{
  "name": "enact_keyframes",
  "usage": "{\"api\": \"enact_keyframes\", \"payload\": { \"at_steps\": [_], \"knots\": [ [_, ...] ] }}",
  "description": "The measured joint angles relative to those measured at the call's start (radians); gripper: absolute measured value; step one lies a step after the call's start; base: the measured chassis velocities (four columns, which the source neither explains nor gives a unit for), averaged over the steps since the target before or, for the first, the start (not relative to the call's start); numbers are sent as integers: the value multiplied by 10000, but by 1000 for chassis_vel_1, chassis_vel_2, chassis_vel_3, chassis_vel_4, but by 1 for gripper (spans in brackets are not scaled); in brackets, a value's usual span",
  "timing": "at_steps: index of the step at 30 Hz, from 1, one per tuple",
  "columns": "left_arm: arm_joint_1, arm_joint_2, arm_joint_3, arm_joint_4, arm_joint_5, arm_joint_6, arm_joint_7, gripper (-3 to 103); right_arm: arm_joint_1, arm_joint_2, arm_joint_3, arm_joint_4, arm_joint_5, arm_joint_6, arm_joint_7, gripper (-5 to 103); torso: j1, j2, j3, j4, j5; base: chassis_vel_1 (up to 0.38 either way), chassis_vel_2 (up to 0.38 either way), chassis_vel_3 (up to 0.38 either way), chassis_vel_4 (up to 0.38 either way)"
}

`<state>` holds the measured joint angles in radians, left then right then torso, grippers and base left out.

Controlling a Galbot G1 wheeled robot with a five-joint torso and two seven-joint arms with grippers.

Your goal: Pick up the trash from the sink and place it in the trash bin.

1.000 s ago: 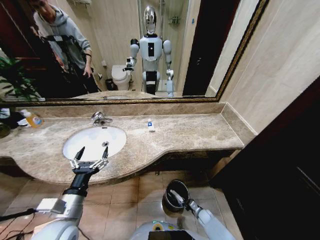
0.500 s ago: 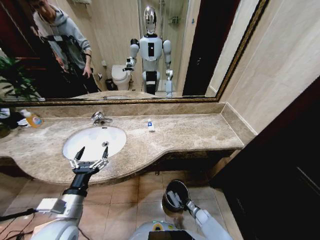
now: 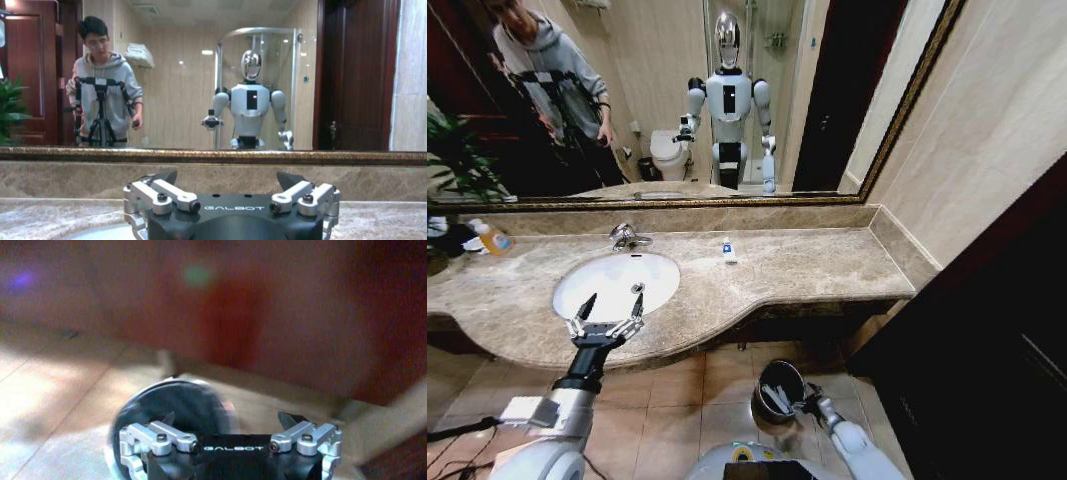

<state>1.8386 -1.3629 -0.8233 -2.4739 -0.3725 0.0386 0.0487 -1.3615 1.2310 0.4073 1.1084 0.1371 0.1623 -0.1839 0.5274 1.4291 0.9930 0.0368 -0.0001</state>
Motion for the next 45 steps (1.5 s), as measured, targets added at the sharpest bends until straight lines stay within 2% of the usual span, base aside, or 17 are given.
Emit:
{"api": "enact_keyframes", "payload": {
  "at_steps": [4, 7, 9, 12, 13, 17, 18, 22, 27, 31, 32, 35, 38, 45],
  "knots": [
    [0, 0, 0, 0, 0, -1, 0, 100, -882, -122, 1066, 1151, 1305, 423, 482, 100, 0, 1, 0, -2, 0, 0, 0, 0, 0],
    [0, 0, 0, 0, 0, 0, 0, 100, -1187, -5, 2061, 1709, 1973, 1317, 63, 100, 0, 0, 0, 0, 2, 0, 0, 0, 0],
    [0, 0, 0, 0, 0, 0, 0, 100, -1310, 64, 2462, 2006, 2044, 1551, -105, 100, 1, 0, 0, 1, 5, 0, 0, 0, 0],
    [0, 0, 0, 0, 0, 0, 0, 100, -1966, 168, 3397, 3297, 2457, 1541, -155, 100, 0, 0, 0, 2, 0, 0, 0, 0, 0],
    [0, 0, 0, 0, 0, 0, 0, 100, -1966, 168, 3397, 3297, 2457, 1541, -155, 100, 0, 0, 0, 2, 0, 0, 0, 0, 0],
    [0, 0, 0, 0, 0, 0, -1, 100, -3177, 506, 4656, 5568, 2631, 1362, 142, 100, 0, 1, 0, -2, -1, 0, 0, 0, 0],
    [0, 0, 0, 0, 0, 0, -1, 100, -3177, 506, 4656, 5568, 2631, 1362, 142, 100, 0, 1, 0, -2, -1, 0, 0, 0, 0],
    [0, 0, 0, 0, 0, 0, 0, 100, -3839, 864, 5008, 7798, 2690, 1137, 521, 100, 0, 0, 0, 0, 1, 0, 0, 0, 0],
    [0, 0, 0, 0, 0, 0, 0, 100, -4037, 979, 5009, 9114, 2705, 860, 694, 100, 1, 1, 0, 0, -2, 0, 0, 0, 0],
    [0, 0, 0, 0, 0, 0, 0, 100, -3686, 516, 4145, 10006, 2629, 201, 748, 100, 1, 1, 0, -2, 0, 0, 0, 0, 0],
    [0, 0, 0, 0, 0, 0, 0, 100, -3686, 516, 4145, 10006, 2629, 201, 748, 100, 1, 1, 0, -2, 0, 0, 0, 0, 0],
    [0, 0, 0, 0, 0, 0, 2, 100, -2452, -98, 3267, 9959, 2277, -629, 512, 100, 2, 0, 1, 4, 0, 0, 0, 0, 0],
    [0, 0, 1, 0, 0, 0, 0, 100, -1681, -461, 2720, 9727, 2213, -1035, 481, 100, 3, 0, 1, 2, 0, 0, 0, 0, 0],
    [0, 0, 0, 0, 0, 0, -1, 100, 20, -1040, 1230, 8480, 1779, -1102, 533, 100, 3, 0, 2, 0, 0, 0, 0, 0, 0]
  ]
}}
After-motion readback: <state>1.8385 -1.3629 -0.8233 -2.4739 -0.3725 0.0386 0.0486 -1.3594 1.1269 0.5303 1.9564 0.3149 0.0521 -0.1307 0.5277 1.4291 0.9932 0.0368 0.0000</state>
